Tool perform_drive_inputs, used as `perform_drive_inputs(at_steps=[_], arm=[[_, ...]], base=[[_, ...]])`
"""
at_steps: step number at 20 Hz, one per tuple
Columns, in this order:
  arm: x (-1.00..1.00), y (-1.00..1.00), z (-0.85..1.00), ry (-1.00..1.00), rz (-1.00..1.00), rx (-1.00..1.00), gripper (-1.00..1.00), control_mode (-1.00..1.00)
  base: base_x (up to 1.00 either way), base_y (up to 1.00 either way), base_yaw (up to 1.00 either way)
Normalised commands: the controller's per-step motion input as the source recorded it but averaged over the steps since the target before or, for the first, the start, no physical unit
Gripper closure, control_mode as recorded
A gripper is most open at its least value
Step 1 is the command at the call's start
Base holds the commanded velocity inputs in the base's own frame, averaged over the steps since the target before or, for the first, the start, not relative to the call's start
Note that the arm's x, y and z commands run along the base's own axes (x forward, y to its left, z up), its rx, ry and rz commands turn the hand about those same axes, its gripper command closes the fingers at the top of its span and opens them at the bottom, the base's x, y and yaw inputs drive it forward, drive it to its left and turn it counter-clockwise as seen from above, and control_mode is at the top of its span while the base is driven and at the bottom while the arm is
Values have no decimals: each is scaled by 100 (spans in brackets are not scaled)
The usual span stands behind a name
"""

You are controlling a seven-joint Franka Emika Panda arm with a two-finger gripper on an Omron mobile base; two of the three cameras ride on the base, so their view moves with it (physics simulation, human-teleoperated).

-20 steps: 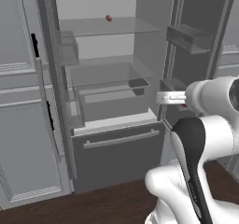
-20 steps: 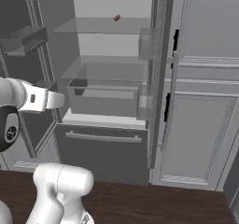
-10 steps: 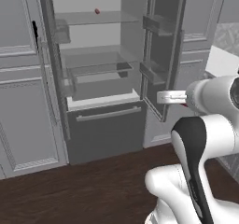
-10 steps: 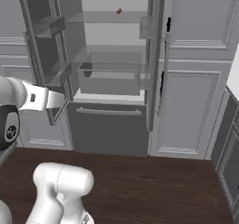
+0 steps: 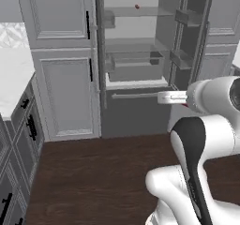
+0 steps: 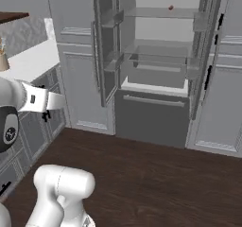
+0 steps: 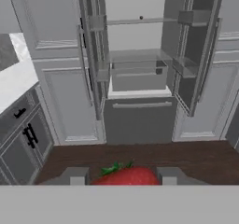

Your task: Take the strawberry from the fridge and place it on top of the pancake, located on the dining counter.

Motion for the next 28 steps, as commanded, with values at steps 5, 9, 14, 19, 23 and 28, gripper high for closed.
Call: perform_drive_inputs(at_steps=[5, 9, 14, 19, 23, 28], arm=[[0, 0, 0, 0, 0, 0, 100, 100], [0, 0, 0, 0, 0, 0, 100, 100], [0, 0, 0, 0, 0, 0, 100, 100], [0, 0, 0, 0, 0, 0, 100, 100], [0, 0, 0, 0, 0, 0, 100, 100], [0, 0, 0, 0, 0, 0, 100, 100]], base=[[-51, 34, 60], [-46, 33, 63], [-37, 37, 67], [-33, 39, 67], [-7, 29, 67], [0, 31, 67]])
